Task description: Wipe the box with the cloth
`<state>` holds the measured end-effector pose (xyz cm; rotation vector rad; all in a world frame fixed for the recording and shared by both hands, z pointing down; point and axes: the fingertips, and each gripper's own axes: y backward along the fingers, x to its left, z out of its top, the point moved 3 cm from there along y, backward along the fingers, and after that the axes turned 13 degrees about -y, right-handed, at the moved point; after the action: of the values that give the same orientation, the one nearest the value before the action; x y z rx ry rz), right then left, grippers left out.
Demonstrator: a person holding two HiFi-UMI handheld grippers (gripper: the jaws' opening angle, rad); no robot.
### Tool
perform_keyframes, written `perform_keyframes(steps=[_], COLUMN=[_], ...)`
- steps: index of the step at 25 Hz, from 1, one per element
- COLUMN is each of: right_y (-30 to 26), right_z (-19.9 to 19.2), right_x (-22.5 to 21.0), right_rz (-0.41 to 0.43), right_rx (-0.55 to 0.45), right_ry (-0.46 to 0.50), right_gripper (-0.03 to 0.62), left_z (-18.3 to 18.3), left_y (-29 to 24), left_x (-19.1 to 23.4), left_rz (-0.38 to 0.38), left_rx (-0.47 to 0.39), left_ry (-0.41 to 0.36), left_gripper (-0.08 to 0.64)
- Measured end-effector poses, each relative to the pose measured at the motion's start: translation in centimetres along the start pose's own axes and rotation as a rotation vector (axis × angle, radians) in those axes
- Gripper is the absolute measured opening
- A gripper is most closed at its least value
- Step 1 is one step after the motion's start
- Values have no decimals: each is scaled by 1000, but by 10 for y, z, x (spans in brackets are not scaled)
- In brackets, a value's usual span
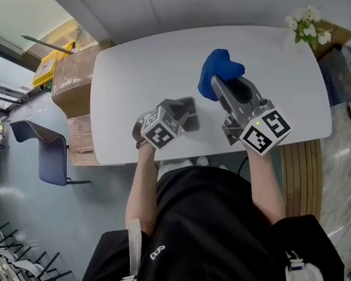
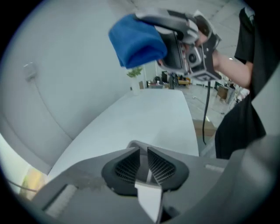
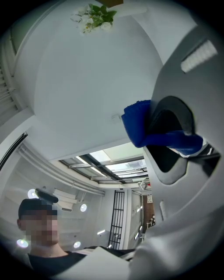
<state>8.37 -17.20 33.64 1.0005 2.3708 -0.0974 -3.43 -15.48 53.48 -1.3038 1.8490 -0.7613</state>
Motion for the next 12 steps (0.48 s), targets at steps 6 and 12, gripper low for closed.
perform_keyframes(steps=[6, 12], right_y=[-17, -25], right_z=[0, -3], right_x=[12, 17], right_rz=[19, -42], right_rx=[23, 18], right_ry=[27, 53], right_gripper=[64, 63], left_z=[24, 35], left_y=[46, 96], left_x=[31, 59], left_rz=[189, 455], left_rx=[-281, -569], left_ry=[178, 532], left_gripper=[57, 19])
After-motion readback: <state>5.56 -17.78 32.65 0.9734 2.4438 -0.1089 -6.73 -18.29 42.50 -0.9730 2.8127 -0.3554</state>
